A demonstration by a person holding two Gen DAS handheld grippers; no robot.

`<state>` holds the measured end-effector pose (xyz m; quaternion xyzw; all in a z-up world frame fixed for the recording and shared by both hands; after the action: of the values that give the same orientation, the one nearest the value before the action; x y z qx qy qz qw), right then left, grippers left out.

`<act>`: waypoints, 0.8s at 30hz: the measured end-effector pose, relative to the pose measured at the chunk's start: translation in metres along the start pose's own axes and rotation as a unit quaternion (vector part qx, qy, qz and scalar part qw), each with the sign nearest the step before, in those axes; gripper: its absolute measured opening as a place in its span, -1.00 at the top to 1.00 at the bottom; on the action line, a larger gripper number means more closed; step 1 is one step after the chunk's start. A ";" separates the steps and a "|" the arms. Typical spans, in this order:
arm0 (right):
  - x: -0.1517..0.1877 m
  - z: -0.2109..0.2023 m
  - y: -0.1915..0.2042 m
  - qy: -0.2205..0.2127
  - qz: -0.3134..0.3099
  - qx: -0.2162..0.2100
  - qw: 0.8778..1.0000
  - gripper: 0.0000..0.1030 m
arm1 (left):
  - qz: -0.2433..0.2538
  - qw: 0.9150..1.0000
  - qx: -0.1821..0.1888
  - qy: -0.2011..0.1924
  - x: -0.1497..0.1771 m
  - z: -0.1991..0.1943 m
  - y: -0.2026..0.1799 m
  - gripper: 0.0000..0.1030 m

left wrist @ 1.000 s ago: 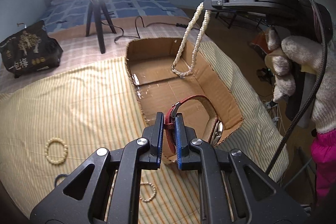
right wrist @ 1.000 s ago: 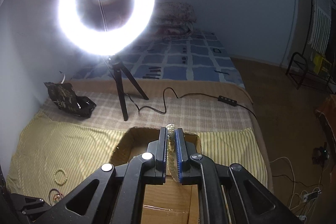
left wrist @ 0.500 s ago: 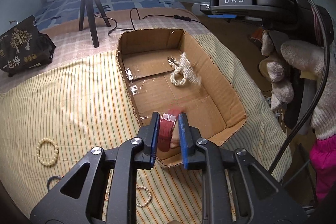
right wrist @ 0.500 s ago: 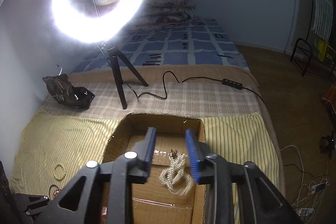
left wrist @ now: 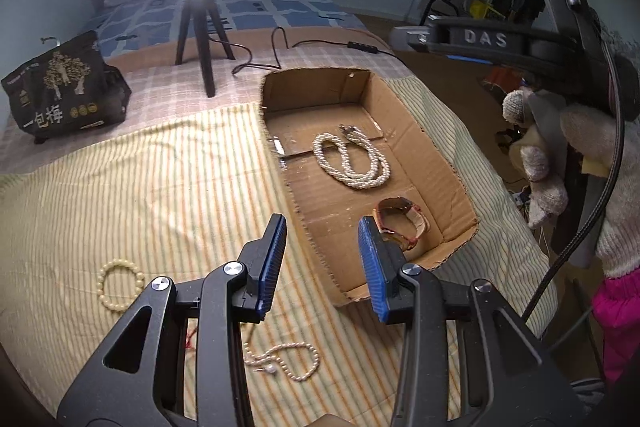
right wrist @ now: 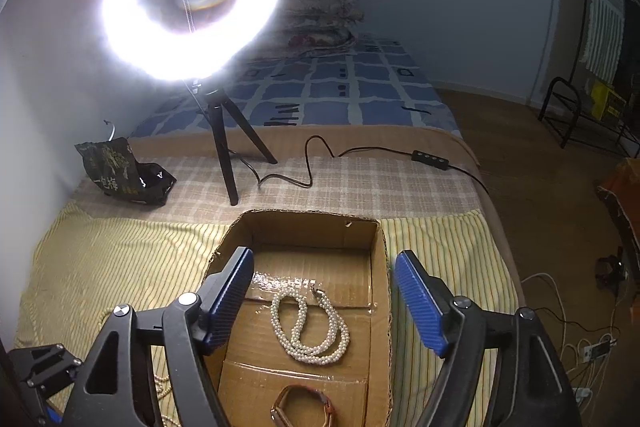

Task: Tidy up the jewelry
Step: 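Open the left tool to drop the watch while the right tool releases the necklace into the box, then withdraw both tools from the box back toward the remaining jewelry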

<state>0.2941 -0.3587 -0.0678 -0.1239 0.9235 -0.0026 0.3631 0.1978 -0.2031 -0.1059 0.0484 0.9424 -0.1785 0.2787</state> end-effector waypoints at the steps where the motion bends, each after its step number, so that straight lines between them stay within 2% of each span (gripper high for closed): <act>1: 0.000 -0.001 0.001 0.000 0.001 0.000 1.000 -0.47 | -0.002 1.000 0.000 -0.002 -0.001 -0.003 0.002 0.27; 6: 0.002 -0.009 0.010 0.006 -0.005 0.015 1.000 -0.48 | -0.005 1.000 -0.007 -0.016 -0.004 -0.018 0.019 0.27; 9: 0.006 -0.017 0.015 0.002 -0.007 0.027 1.000 -0.73 | -0.012 1.000 -0.012 -0.022 -0.007 -0.029 0.034 0.27; 10: 0.006 -0.020 0.017 -0.001 -0.006 0.027 1.000 -0.73 | -0.015 0.999 -0.014 -0.025 -0.008 -0.033 0.039 0.27; 13: 0.009 -0.029 0.026 -0.005 -0.007 0.020 1.000 -0.73 | -0.024 0.999 -0.021 -0.032 -0.010 -0.043 0.057 0.26; 15: 0.013 -0.038 0.033 -0.011 -0.008 0.017 1.000 -0.73 | -0.033 0.999 -0.025 -0.032 -0.011 -0.049 0.071 0.07; 16: 0.014 -0.041 0.036 -0.014 -0.008 0.013 1.000 -0.72 | -0.038 0.998 -0.027 -0.035 -0.011 -0.052 0.076 0.05; 24: 0.035 -0.063 0.078 -0.020 -0.021 -0.032 0.999 -0.69 | -0.059 0.996 -0.047 -0.050 -0.012 -0.075 0.122 0.05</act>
<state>0.2100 -0.2968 -0.0523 -0.1548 0.9127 0.0218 0.3776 0.1929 -0.0625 -0.0787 -0.0299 0.9359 -0.1523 0.3163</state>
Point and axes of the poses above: each gripper's, at about its wrist camera, not at the fingertips, and z roughly the way its jaws point, y to its left, x to its underside, the point moved 3 cm from there along z, roughly the way its jaws point, and after that the axes turned 10 degrees about -z, right-handed, at the moved point
